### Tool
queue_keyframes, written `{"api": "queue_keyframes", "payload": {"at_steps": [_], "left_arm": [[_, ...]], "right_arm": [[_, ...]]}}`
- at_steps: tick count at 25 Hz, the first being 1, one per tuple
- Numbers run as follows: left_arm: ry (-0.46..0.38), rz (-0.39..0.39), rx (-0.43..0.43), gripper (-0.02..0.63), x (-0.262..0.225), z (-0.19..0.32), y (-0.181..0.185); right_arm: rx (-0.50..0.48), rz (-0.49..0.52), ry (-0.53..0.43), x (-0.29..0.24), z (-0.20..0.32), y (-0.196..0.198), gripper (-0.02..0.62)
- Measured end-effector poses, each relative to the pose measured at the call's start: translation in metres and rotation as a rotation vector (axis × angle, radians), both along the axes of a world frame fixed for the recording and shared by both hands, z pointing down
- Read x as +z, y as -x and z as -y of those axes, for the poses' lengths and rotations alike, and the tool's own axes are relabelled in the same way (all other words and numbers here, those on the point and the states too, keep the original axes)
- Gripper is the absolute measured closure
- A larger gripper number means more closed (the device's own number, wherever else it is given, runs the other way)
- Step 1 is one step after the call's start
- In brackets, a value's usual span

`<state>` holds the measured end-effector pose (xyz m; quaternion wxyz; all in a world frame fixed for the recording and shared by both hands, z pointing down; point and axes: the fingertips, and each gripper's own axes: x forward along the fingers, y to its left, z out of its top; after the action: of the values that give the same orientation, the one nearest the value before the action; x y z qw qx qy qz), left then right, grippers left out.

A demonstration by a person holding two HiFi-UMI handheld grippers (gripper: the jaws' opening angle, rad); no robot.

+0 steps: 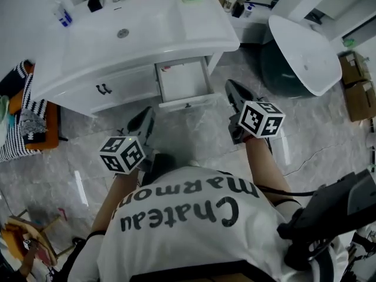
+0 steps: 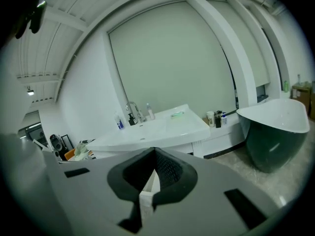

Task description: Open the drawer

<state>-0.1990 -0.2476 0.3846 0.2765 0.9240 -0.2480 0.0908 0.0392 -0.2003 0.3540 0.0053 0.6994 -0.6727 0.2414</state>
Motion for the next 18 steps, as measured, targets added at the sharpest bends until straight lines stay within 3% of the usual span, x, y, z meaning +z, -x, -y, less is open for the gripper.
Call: {"api": "queue_keyframes", "payload": {"at_steps": [9,18], "left_arm": [[-0.013,0.027,-0.067,0.597,0.007,-0.060,-0.002],[-0.035,0.043,-0.083,0.597,0.003,-0.083,0.004]], "right_arm": [[-0.091,-0.046,-0.002,0.007,-0.043,0.001,0.584],[-0.122,-0.063,-0.027,0.003,-0.060,0.006,0.584]]}}
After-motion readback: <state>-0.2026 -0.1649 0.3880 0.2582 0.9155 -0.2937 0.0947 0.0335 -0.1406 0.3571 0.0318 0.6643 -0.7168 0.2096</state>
